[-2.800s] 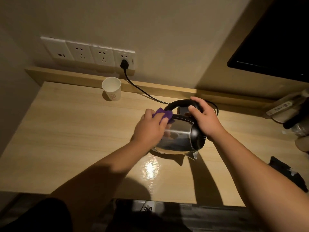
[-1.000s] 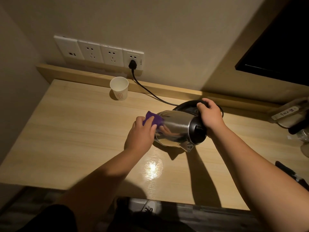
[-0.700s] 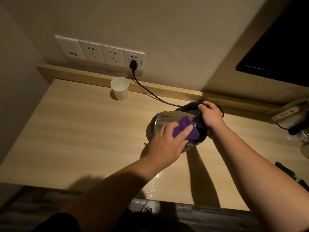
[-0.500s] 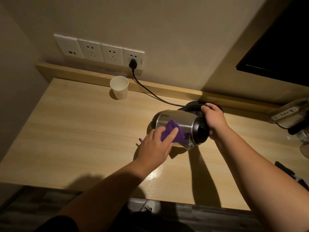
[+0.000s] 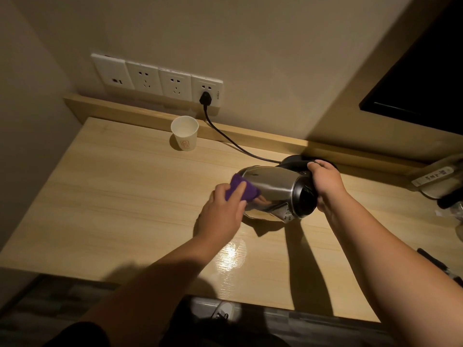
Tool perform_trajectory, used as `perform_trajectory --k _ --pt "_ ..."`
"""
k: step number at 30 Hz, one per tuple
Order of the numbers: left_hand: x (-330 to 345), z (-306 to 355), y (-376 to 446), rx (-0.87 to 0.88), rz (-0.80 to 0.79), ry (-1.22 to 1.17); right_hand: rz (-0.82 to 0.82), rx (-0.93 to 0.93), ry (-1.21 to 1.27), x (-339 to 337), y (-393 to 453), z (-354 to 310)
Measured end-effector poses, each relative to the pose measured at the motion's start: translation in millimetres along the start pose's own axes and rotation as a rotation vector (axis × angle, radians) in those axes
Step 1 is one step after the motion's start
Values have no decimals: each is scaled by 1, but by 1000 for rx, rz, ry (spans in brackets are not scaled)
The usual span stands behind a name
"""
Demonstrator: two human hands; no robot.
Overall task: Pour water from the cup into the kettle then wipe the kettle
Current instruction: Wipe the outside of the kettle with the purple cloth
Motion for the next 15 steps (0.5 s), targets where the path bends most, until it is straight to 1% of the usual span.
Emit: perform_trajectory --k 4,7,9,12,15 --pt "-7 66 -8 233 41 -86 -1 -7 -7 1 0 -2" --pt "-5 77 -14 358 59 -83 -1 -3 -9 -1 0 -1" --pt "-2 68 -18 399 66 -57 -3 6 -3 -2 0 0" --pt "9 50 -27 426 31 14 -7 7 6 -1 -1 -3" --pt "19 17 -34 354 -20 108 -2 15 5 -2 0 -3"
Point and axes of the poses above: each hand's wrist, its own y-axis towards the middle knuckle, its own x-axis out of the palm, z = x × y, the point moved 10 cm from there along y, towards the middle knuckle, and after that the axes turned 13 degrees about z, right-handed, at the moved point
